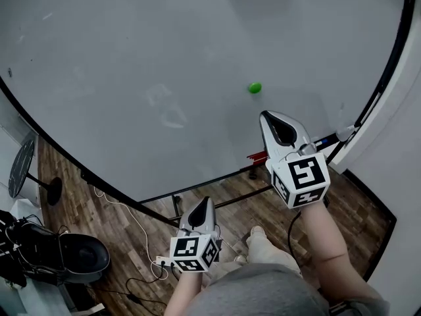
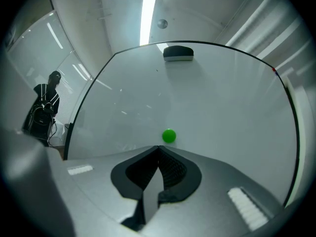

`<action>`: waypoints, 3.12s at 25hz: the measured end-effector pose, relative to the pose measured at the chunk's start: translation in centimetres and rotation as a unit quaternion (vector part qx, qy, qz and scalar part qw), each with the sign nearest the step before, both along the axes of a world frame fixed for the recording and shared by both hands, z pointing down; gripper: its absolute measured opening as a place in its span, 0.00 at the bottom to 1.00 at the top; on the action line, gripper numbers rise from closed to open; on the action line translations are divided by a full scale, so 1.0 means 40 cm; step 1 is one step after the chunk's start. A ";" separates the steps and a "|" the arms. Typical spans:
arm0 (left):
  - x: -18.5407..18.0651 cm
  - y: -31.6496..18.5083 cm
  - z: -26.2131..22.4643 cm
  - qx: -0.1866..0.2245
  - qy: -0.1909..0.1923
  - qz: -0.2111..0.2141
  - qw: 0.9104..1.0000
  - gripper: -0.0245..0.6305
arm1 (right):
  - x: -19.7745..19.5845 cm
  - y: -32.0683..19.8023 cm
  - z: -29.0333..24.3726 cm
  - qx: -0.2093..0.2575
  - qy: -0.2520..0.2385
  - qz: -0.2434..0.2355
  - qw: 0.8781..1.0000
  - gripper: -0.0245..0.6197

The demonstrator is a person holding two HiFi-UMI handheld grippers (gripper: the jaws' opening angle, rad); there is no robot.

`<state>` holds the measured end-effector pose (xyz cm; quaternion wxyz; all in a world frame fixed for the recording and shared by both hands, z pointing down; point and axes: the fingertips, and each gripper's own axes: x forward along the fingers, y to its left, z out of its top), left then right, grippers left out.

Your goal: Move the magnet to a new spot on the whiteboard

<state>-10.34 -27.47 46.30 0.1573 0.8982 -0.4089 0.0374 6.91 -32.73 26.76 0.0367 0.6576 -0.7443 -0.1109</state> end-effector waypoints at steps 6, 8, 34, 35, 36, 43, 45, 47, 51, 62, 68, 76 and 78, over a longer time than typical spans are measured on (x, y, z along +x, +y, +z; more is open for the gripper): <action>0.009 -0.007 -0.014 0.008 0.003 -0.004 1.000 0.04 | 0.011 -0.038 -0.039 0.000 0.018 -0.002 1.000 0.09; 0.014 -0.010 -0.017 0.010 0.003 -0.005 1.000 0.04 | 0.013 -0.047 -0.049 0.000 0.023 -0.003 1.000 0.12; 0.014 -0.032 -0.029 0.019 0.003 -0.013 1.000 0.04 | 0.011 -0.130 -0.072 -0.006 0.043 0.031 0.999 0.27; 0.016 -0.032 -0.029 0.019 0.003 -0.012 1.000 0.04 | 0.012 -0.130 -0.073 -0.003 0.044 0.036 0.998 0.27; 0.017 -0.031 -0.029 0.019 0.003 -0.011 1.000 0.04 | 0.014 -0.131 -0.075 -0.001 0.045 0.040 0.998 0.25; 0.020 -0.022 -0.020 0.015 0.002 -0.009 1.000 0.04 | 0.016 -0.130 -0.073 0.005 0.044 0.051 0.998 0.24; 0.018 -0.020 -0.018 0.014 0.003 -0.010 1.000 0.04 | 0.017 -0.130 -0.072 0.005 0.042 0.051 0.998 0.23; 0.013 -0.019 -0.019 0.014 0.003 -0.012 1.000 0.04 | 0.017 -0.130 -0.073 0.004 0.042 0.051 0.998 0.23; 0.009 -0.017 -0.020 0.013 0.005 -0.014 1.000 0.04 | 0.015 -0.129 -0.075 0.001 0.044 0.049 0.998 0.23; 0.012 0.003 -0.021 0.013 0.006 -0.009 1.000 0.04 | 0.006 -0.091 -0.071 0.001 0.047 0.047 0.998 0.23; 0.017 0.033 -0.018 0.013 0.005 -0.002 1.000 0.04 | -0.002 -0.046 -0.062 0.000 0.044 0.045 0.998 0.23; 0.020 0.079 -0.026 0.019 0.003 0.005 1.000 0.04 | -0.016 0.043 -0.040 -0.001 0.040 0.040 0.998 0.23; 0.017 0.090 -0.030 0.021 0.002 0.006 1.000 0.04 | -0.023 0.065 -0.034 -0.003 0.040 0.039 0.998 0.23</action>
